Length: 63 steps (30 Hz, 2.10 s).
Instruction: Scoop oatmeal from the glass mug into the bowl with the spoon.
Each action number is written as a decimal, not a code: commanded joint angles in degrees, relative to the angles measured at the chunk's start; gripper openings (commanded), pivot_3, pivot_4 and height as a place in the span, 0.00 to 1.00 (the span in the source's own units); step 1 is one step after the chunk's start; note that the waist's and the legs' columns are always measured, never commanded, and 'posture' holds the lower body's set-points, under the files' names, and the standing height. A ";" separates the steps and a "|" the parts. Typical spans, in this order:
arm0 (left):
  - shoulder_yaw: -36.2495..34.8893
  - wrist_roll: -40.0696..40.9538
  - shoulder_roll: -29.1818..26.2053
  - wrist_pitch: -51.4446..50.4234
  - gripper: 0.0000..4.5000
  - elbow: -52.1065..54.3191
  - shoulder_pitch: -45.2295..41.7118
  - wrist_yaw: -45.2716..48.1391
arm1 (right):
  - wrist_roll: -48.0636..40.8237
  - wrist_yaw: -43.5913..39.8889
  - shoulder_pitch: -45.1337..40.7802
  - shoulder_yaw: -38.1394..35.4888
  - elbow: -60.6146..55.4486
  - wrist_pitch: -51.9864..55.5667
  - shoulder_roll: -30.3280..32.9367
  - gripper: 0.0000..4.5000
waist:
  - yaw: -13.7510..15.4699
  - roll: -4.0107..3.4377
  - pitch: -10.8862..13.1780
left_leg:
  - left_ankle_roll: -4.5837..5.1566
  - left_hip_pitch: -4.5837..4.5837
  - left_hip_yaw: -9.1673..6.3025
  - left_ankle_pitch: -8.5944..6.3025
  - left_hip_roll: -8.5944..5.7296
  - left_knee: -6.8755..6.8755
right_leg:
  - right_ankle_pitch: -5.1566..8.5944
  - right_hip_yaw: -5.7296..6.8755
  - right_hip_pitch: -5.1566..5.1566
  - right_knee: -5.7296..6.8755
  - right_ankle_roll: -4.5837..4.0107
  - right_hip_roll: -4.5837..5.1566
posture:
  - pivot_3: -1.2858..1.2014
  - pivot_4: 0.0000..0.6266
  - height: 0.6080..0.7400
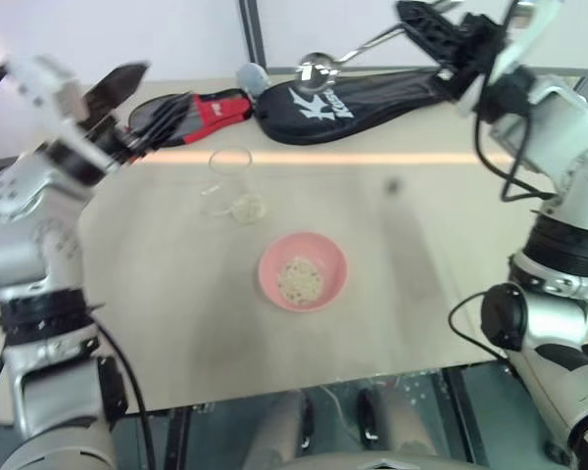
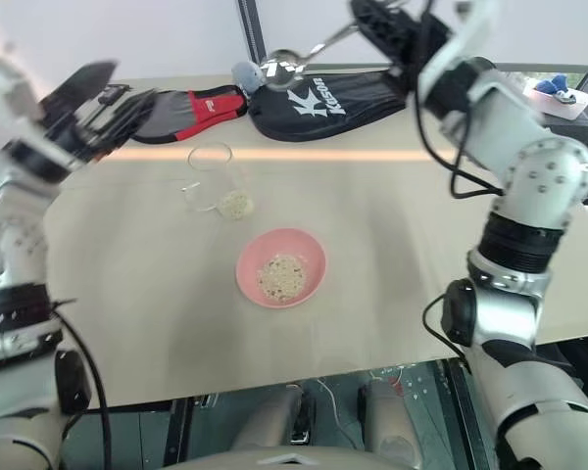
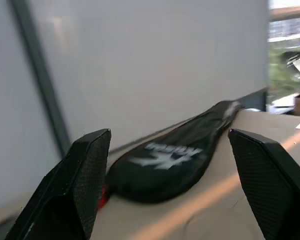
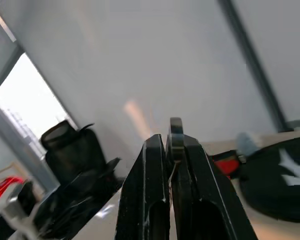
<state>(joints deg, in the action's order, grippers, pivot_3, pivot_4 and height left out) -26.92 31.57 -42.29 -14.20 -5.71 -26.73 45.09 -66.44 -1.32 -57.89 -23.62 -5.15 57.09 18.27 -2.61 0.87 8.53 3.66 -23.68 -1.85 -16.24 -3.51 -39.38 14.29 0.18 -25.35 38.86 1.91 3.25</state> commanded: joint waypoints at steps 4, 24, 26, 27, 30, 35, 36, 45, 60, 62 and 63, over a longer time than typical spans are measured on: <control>-1.92 -3.78 5.26 4.09 0.88 2.77 13.26 -5.69 | -4.21 3.16 4.47 -2.49 -5.11 -0.98 1.92 0.00 | 0.35 -0.05 -0.02 | 0.00 0.00 0.07 0.00 0.04 -0.02 | 0.00 -0.06 0.00 0.03 0.00 0.01 | 0.52 0.24 1.00; 13.11 -19.05 26.81 8.93 0.88 6.51 11.34 -30.08 | -11.00 11.21 14.14 -1.58 -13.51 -5.41 5.36 0.00 | 2.00 -0.14 -0.16 | 0.03 0.04 0.13 -0.01 0.04 -0.08 | -0.01 -0.09 0.12 0.05 0.00 0.04 | 0.52 0.24 1.00; 14.38 -20.77 27.55 8.33 0.88 6.61 10.39 -31.96 | -11.18 11.10 14.26 -1.33 -13.44 -5.69 5.72 0.00 | 1.96 -0.14 -0.16 | 0.04 0.03 0.14 -0.01 0.04 -0.08 | -0.01 -0.10 0.11 0.03 0.00 0.03 | 0.52 0.24 1.00; 14.62 -21.17 28.01 7.82 0.88 6.54 9.96 -33.04 | -11.26 11.07 14.31 -1.24 -13.41 -5.79 5.86 0.00 | 1.92 -0.14 -0.16 | 0.04 0.03 0.13 -0.01 0.04 -0.08 | -0.01 -0.10 0.11 0.03 0.00 0.03 | 0.52 0.24 1.00; 14.85 -22.63 28.94 5.50 0.88 6.89 8.85 -36.60 | -11.19 10.83 14.49 -0.84 -13.33 -6.08 6.32 0.00 | 1.81 -0.14 -0.16 | 0.03 0.04 0.14 -0.01 0.05 -0.07 | -0.01 -0.10 0.10 0.05 0.00 0.00 | 0.52 0.24 1.00; 14.66 -23.94 29.55 2.54 0.88 8.55 8.79 -40.52 | -11.76 10.81 15.16 -0.57 -13.58 -6.73 7.14 0.00 | 1.86 -0.15 -0.17 | 0.03 0.04 0.14 -0.01 0.06 -0.07 | -0.01 -0.12 0.11 0.05 0.00 0.00 | 0.52 0.24 1.00; 14.65 -24.09 29.51 2.38 0.88 8.65 8.76 -40.93 | -11.84 10.82 15.24 -0.49 -13.58 -6.86 7.25 0.00 | 1.87 -0.15 -0.17 | 0.03 0.04 0.14 -0.01 0.06 -0.07 | -0.01 -0.12 0.11 0.04 0.00 0.00 | 0.52 0.24 1.00; 14.70 -24.96 30.42 2.38 0.88 7.46 6.60 -45.35 | -11.75 10.33 15.86 0.43 -13.54 -7.44 7.58 0.00 | 1.94 -0.14 -0.17 | 0.03 0.04 0.14 -0.01 0.06 -0.07 | -0.01 -0.11 0.11 0.04 0.00 0.00 | 0.52 0.24 1.00; 14.51 -27.01 32.44 4.81 0.01 -0.26 1.52 -50.63 | -11.52 10.73 16.66 1.53 -14.37 -7.52 8.32 0.00 | 1.87 -0.13 -0.18 | 0.03 0.04 0.16 -0.01 0.05 -0.08 | -0.01 -0.12 0.10 0.04 0.00 0.00 | 0.52 0.24 1.00; 14.45 -27.04 32.31 5.19 0.01 -0.74 1.31 -50.72 | -11.20 10.67 16.81 1.75 -14.50 -7.54 8.39 0.00 | 1.91 -0.14 -0.18 | 0.03 0.05 0.17 -0.01 0.06 -0.08 | -0.01 -0.13 0.11 0.05 0.00 0.00 | 0.52 0.24 1.00; 14.43 -27.04 32.27 5.35 0.01 -0.94 1.22 -50.72 | -11.10 10.61 16.85 1.86 -14.53 -7.56 8.41 0.00 | 1.93 -0.14 -0.18 | 0.03 0.04 0.16 -0.01 0.06 -0.08 | -0.01 -0.12 0.11 0.04 0.00 0.00 | 0.52 0.24 1.00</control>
<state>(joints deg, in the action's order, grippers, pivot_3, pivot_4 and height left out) -12.43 5.47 -9.46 -9.85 -6.97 -24.83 -5.23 -76.92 9.54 -40.64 -21.39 -17.20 50.97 25.78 -0.68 0.73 8.34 3.69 -23.64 -1.68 -16.25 -3.45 -39.46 14.28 0.05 -25.24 38.90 1.91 3.26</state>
